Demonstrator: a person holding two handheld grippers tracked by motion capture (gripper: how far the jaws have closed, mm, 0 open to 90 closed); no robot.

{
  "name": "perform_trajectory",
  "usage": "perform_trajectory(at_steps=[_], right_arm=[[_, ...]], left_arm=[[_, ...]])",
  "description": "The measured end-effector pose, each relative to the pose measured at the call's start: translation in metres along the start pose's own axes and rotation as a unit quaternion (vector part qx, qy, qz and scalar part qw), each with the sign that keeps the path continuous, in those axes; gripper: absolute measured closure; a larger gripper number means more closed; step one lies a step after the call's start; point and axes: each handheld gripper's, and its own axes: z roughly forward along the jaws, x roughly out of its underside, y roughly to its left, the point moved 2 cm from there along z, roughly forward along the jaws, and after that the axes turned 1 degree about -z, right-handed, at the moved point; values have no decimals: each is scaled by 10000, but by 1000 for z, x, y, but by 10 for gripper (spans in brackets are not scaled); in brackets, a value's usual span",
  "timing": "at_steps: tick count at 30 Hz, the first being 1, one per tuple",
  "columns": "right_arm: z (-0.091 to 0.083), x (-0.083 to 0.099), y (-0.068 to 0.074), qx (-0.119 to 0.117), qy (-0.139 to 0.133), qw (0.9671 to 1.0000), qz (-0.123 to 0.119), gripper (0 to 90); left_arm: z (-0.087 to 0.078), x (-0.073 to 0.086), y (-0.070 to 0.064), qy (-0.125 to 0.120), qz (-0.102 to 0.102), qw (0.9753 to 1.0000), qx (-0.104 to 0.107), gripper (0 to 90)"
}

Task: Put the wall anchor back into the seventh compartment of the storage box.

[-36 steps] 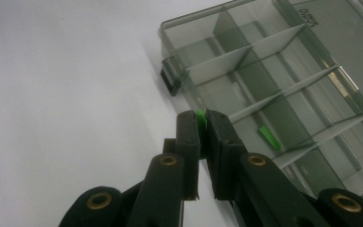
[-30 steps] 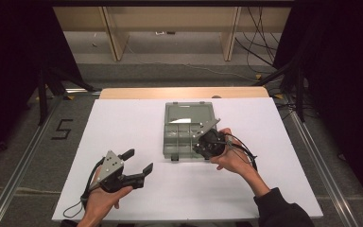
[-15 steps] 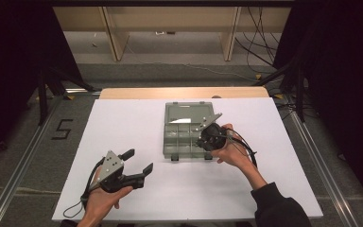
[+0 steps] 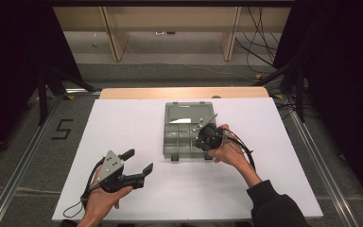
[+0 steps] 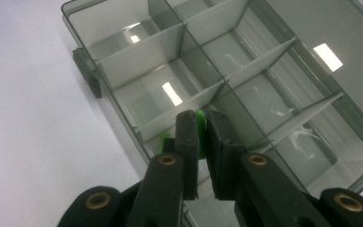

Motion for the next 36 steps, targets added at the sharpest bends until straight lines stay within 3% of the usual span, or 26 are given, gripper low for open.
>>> perform_trajectory(at_steps=[7,8,9,10,12,13,15,17,21,27,29,36], right_arm=[[1,1,-1,20,-10,9999,128,731],[-3,0,-2,58,-123,9999,103,667],[-3,0,-2,58,-123,9999,103,667],[-7,-1,-2,160,-255,9992,270,553],[-10,-1,-2,191,-344,9986,358,508],[-13,0,-3,245,-557,9972,439,450],[-16,1,-4,208,-708,9960,512,407],[-20,4,-3,177,-745,9954,584,375],[-25,8,-3,240,-952,9922,773,334],[-37,14,-8,271,-1076,9900,873,307],[-40,15,-8,278,-1181,9875,1010,304],[-48,24,-12,399,-1546,9814,1071,285]], left_arm=[[0,0,1,34,14,10000,-20,180],[0,0,1,37,-18,10000,-34,180],[0,0,1,37,-18,10000,-34,180],[0,0,0,39,-34,10000,-38,180],[0,0,0,39,-33,10000,-36,180],[0,0,1,40,11,10000,-19,180],[0,0,1,37,-15,10000,-30,180],[0,0,1,38,1,10000,-22,180],[0,0,0,48,-12,10000,-32,180],[0,0,1,51,-12,10000,-46,180],[0,0,2,53,-10,10000,-48,180],[1,0,2,47,-20,10000,-58,180]])
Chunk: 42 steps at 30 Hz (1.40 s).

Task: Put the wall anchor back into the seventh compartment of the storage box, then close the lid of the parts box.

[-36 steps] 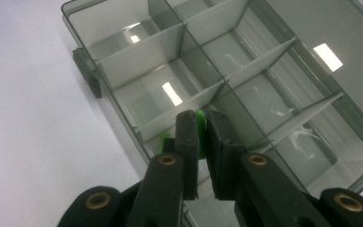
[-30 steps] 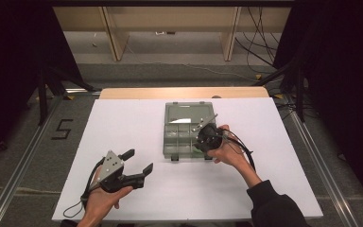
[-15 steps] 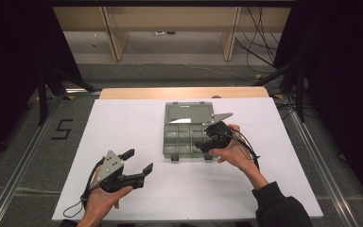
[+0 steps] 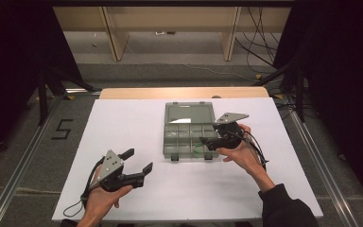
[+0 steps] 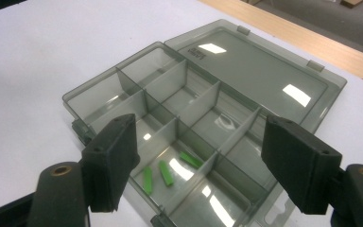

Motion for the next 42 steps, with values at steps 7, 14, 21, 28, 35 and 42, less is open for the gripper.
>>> perform_trajectory(at_steps=[7,14,21,28,35,42], right_arm=[[-7,3,-5,25,-219,9997,104,267],[-6,7,-17,101,-260,9992,279,235],[-5,12,-30,150,-350,9983,451,226],[-7,15,-34,207,-326,9978,544,225],[-5,18,-40,215,-326,9971,650,222],[-6,20,-45,228,-262,9961,810,221]], left_arm=[[2,-1,1,4,15,10000,36,180],[7,-3,1,45,-102,9999,67,183],[17,-5,0,134,-142,9997,147,183],[30,-11,-2,265,-120,9994,193,192],[49,-18,0,456,-215,9984,244,204],[65,-27,4,592,-401,9973,193,222]])
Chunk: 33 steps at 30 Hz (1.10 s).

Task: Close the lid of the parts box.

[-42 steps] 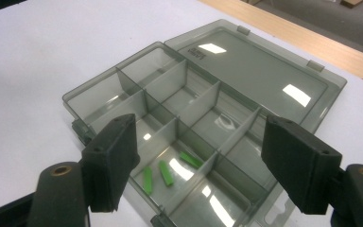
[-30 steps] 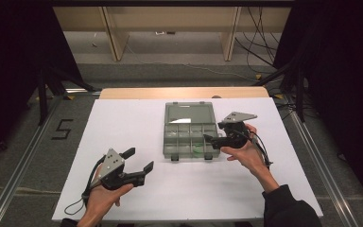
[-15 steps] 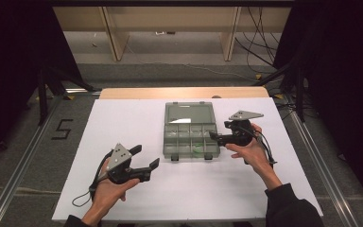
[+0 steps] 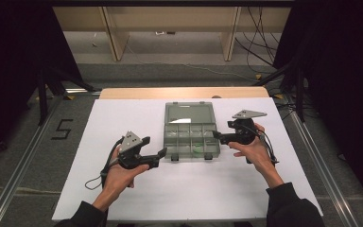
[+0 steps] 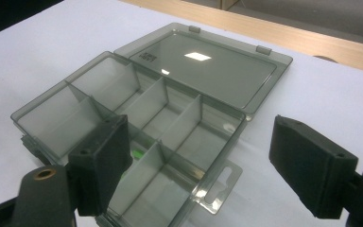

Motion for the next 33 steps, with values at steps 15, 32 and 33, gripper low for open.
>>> perform_trajectory(at_steps=[15,32,33], right_arm=[[4,2,-11,86,-11,9999,112,219],[14,2,-17,136,138,9996,193,219],[15,2,-16,142,135,9996,189,219]], left_arm=[[33,-12,6,699,-44,9975,-97,299],[52,-10,17,1535,-2,9879,-204,433],[53,-11,18,1575,-20,9874,-162,443]])
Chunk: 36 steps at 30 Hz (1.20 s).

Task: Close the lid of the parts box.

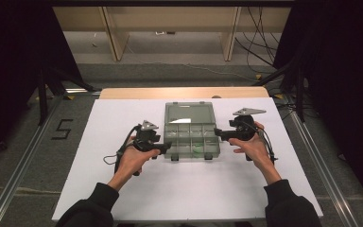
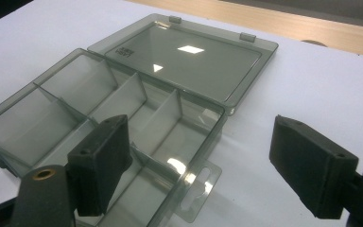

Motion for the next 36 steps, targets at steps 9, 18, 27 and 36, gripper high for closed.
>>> perform_trajectory(at_steps=[9,18,27,36], right_arm=[[2,1,0,-30,32,10000,45,221],[9,-3,-3,-29,48,9999,102,224],[27,-12,-7,-6,199,9995,244,236],[44,-23,-20,38,279,9988,392,240]], left_arm=[[6,1,4,102,-109,9998,-108,505],[17,7,3,293,-207,9993,-83,582],[24,13,8,282,-391,9987,-166,654],[25,14,7,378,-470,9980,-172,695]])
